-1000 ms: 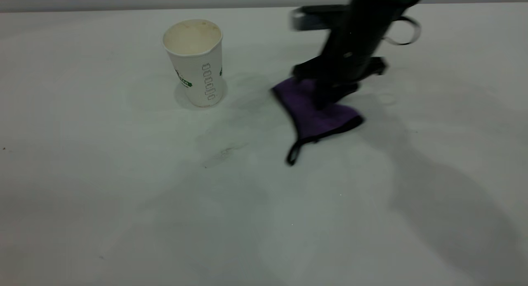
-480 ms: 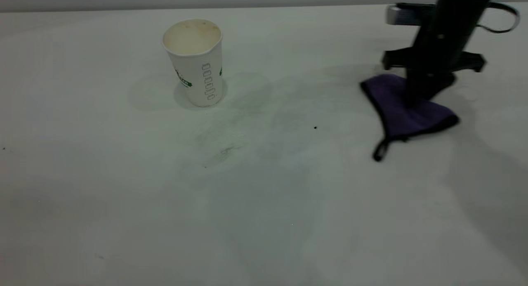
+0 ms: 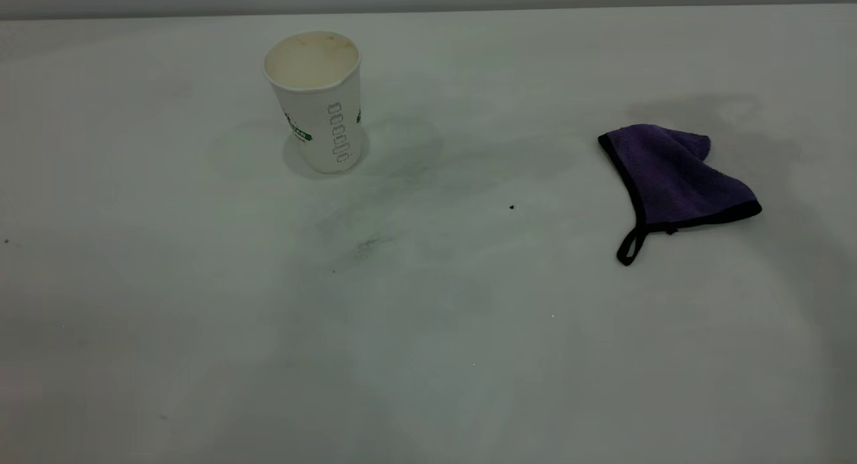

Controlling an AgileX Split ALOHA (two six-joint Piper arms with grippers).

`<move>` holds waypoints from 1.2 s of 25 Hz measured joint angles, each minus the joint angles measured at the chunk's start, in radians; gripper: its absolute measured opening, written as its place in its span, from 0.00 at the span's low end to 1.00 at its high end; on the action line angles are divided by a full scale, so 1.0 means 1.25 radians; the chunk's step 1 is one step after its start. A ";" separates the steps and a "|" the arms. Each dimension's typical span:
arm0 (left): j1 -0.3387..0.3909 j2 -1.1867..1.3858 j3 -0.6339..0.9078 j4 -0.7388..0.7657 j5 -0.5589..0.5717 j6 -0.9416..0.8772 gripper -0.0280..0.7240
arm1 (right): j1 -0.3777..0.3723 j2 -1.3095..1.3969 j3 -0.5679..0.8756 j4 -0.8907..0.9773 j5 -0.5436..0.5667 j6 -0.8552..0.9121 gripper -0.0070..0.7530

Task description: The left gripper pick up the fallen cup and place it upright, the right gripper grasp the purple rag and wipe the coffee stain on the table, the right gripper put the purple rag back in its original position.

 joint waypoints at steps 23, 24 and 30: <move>0.000 0.000 0.000 0.000 0.000 -0.001 0.42 | 0.008 -0.836 0.700 0.017 0.057 0.007 0.94; 0.000 0.000 0.000 0.000 0.000 -0.001 0.42 | 0.008 -0.866 0.723 0.016 0.057 0.007 0.93; 0.000 0.000 0.000 0.000 0.000 -0.001 0.42 | 0.008 -1.107 0.823 0.009 0.060 0.006 0.91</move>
